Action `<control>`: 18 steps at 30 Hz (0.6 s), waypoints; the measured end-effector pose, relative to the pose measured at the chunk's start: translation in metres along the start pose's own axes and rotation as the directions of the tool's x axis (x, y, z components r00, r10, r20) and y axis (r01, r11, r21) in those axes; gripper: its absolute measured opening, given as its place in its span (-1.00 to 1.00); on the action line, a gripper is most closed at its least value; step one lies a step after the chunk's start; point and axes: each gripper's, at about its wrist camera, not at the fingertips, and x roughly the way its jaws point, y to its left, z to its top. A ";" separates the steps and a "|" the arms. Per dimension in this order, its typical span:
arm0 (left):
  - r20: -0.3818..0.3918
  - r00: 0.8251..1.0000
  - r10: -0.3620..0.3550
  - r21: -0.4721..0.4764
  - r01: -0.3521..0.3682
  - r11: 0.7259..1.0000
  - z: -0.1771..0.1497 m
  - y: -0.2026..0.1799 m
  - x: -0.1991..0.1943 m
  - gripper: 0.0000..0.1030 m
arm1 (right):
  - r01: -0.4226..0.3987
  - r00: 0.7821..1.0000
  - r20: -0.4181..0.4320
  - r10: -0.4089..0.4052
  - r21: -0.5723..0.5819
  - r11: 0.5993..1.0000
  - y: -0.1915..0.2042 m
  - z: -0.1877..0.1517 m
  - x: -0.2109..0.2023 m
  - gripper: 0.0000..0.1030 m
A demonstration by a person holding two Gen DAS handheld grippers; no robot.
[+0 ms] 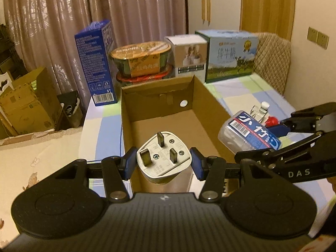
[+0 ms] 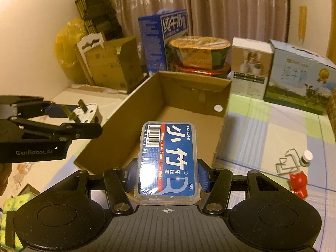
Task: Organize rigid objects
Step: 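Carry the plug with the left gripper over the cardboard box while the right carries the floss-pick box, then open the left gripper to drop the plug into the box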
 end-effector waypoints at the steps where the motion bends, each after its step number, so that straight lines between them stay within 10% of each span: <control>1: -0.009 1.000 -0.001 0.010 0.001 1.000 0.000 0.001 0.006 -0.06 | 0.003 1.000 -0.008 -0.003 -0.003 1.000 -0.001 0.001 0.006 0.04; 18: -0.102 0.995 -0.013 0.126 0.026 0.992 -0.011 -0.003 0.066 -0.06 | 0.011 0.995 -0.095 -0.021 -0.101 0.995 -0.003 -0.008 0.063 0.05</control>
